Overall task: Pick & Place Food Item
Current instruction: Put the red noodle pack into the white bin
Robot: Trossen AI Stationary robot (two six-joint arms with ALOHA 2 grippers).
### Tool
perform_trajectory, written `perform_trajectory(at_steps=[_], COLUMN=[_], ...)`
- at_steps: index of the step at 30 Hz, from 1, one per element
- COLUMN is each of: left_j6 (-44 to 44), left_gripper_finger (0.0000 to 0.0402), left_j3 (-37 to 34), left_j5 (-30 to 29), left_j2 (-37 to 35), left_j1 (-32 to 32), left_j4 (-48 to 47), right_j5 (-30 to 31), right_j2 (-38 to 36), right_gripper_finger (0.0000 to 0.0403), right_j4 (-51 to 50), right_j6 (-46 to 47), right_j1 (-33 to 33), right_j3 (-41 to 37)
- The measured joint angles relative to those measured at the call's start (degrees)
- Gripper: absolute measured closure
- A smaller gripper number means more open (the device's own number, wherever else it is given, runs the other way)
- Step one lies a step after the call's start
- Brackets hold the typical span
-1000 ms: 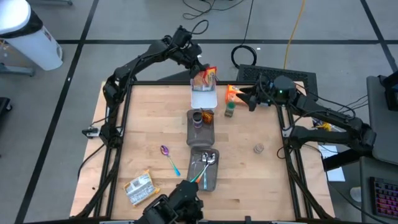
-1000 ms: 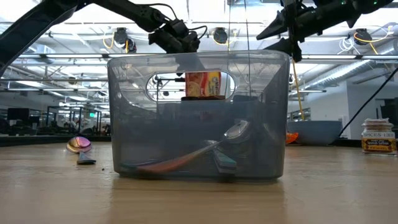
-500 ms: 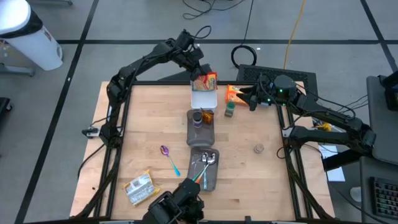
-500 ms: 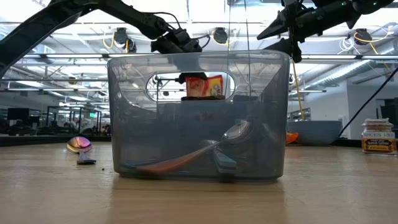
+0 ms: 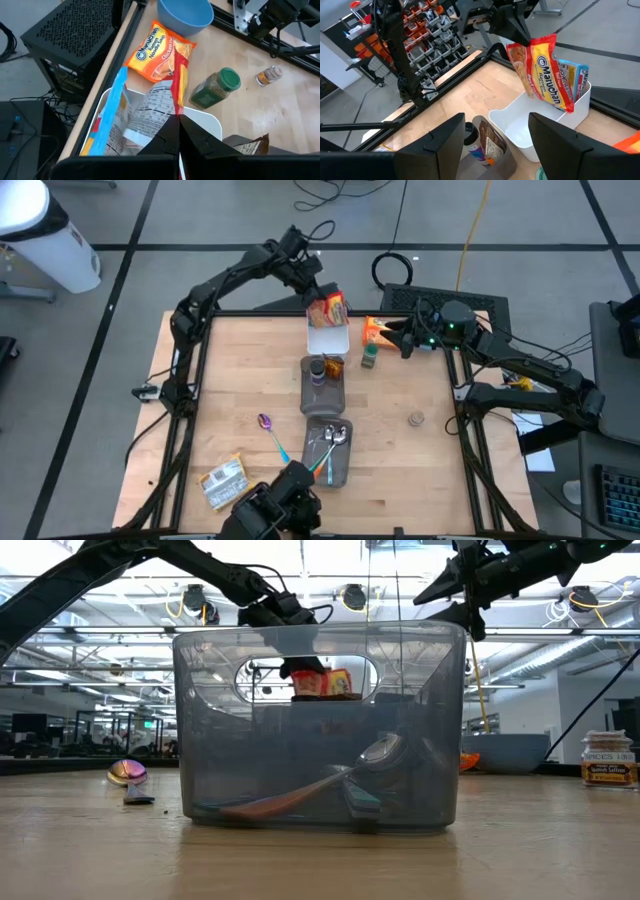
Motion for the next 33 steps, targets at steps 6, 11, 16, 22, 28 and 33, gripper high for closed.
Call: perform_trajectory(at_steps=[6,11,16,22,28,33], left_j6=[0.94,0.45,1.61,2.57,3.03,3.03], left_gripper_finger=[0.0401,0.0401,0.0401,0.0401,0.0401,0.0401], left_j3=[3.26,4.61,4.6,4.56,4.56,4.54], left_j5=[-0.1,-0.01,0.05,-0.17,-0.19,-0.19], left_j2=[0.0,-0.13,0.27,1.27,1.18,1.18], left_j1=[0.31,0.69,0.44,0.31,0.27,0.12], left_j4=[-1.57,-1.59,-3.29,-4.55,-4.07,-3.64], right_j5=[0.0,0.0,0.0,-0.07,-0.07,-0.07], right_j2=[0.31,1.0,1.23,1.23,1.23,1.23], right_gripper_finger=[0.019,0.019,0.019,0.019,0.019,0.019], right_j4=[0.02,0.04,0.05,0.01,-0.01,0.0], right_j6=[-0.18,-0.19,-0.11,-0.09,-0.07,-0.09], right_j1=[0.0,0.0,0.0,0.0,0.0,0.0], right_j3=[0.0,0.0,0.0,0.0,0.0,0.0])
